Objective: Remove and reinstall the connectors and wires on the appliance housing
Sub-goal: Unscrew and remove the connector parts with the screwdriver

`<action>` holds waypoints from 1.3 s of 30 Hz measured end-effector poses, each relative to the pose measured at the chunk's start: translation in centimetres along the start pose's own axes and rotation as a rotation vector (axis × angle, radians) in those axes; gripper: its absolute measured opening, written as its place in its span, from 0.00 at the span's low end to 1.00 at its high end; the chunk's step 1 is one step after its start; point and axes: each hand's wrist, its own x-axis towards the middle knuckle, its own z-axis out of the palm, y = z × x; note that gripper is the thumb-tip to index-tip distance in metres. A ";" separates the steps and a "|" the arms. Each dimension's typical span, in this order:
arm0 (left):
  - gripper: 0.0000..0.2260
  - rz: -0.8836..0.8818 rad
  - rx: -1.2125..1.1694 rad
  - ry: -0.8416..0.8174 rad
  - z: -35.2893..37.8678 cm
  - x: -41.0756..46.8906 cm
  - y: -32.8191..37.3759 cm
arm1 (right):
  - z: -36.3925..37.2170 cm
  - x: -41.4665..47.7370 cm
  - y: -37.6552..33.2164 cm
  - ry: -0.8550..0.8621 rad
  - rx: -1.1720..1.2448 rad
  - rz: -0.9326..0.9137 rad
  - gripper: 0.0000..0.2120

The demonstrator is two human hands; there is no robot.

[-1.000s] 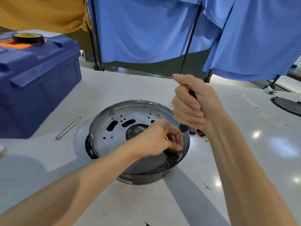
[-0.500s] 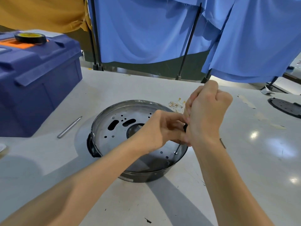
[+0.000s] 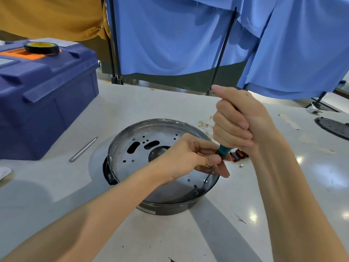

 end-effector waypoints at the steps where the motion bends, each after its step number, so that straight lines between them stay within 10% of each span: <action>1: 0.08 0.002 -0.011 0.005 -0.1 -0.1 0.0 | 0.2 -0.2 0.0 0.087 -0.027 -0.023 0.32; 13: 0.11 0.039 -0.073 0.003 -0.2 0.7 0.0 | 3.5 1.5 2.3 1.102 -0.334 -0.390 0.23; 16: 0.11 0.024 -0.078 0.026 -0.7 0.2 0.1 | 4.1 1.9 2.8 0.977 -0.364 -0.352 0.25; 21: 0.08 -0.016 -0.115 -0.045 -1.2 0.2 -0.1 | 0.4 1.7 -0.2 0.025 -0.041 0.101 0.35; 24: 0.07 -0.025 -0.107 -0.057 -1.3 0.3 0.0 | 0.2 2.0 0.5 -0.123 0.071 0.166 0.33; 39: 0.08 0.006 -0.114 -0.054 -1.5 -0.1 0.2 | 4.3 0.9 3.2 0.704 -0.302 -0.342 0.29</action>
